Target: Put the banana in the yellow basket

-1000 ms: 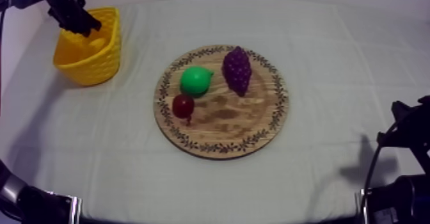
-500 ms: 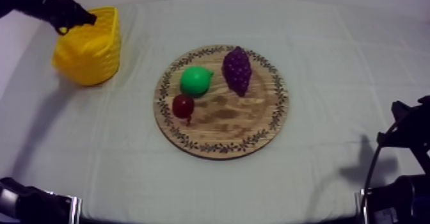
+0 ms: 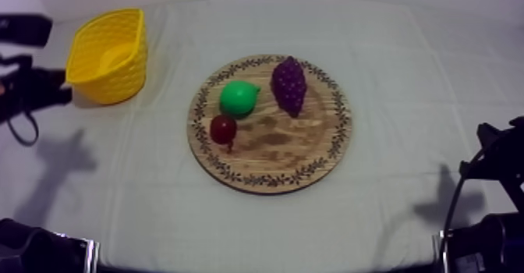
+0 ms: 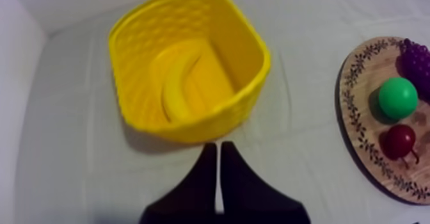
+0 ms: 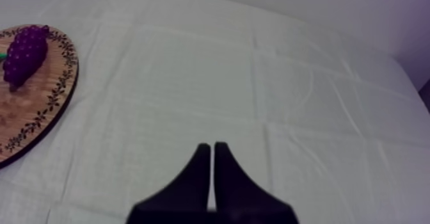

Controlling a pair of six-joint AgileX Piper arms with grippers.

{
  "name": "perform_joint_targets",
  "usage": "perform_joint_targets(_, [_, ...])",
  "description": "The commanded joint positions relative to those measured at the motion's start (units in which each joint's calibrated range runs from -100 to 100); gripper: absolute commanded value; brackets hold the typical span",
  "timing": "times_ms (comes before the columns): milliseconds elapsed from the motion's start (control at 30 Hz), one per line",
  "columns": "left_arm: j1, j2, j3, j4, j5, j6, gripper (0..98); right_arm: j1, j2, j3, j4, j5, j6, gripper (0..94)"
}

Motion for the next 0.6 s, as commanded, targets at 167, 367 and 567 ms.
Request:
perform_joint_targets(167, [-4.91, -27.57, 17.15, 2.64, 4.44, -1.96, 0.1, 0.0, -0.02, -0.03, 0.01, 0.0, 0.0, 0.3])
perform_joint_targets(367, [-5.17, -38.75, 23.8, 2.38, 8.8, -1.39, 0.1, 0.0, -0.02, -0.03, 0.01, 0.0, 0.0, 0.3])
perform_joint_targets(567, [-4.4, -45.4, 25.56, 2.24, 12.91, -1.77, 0.1, 0.0, -0.02, -0.03, 0.01, 0.0, 0.0, 0.3])
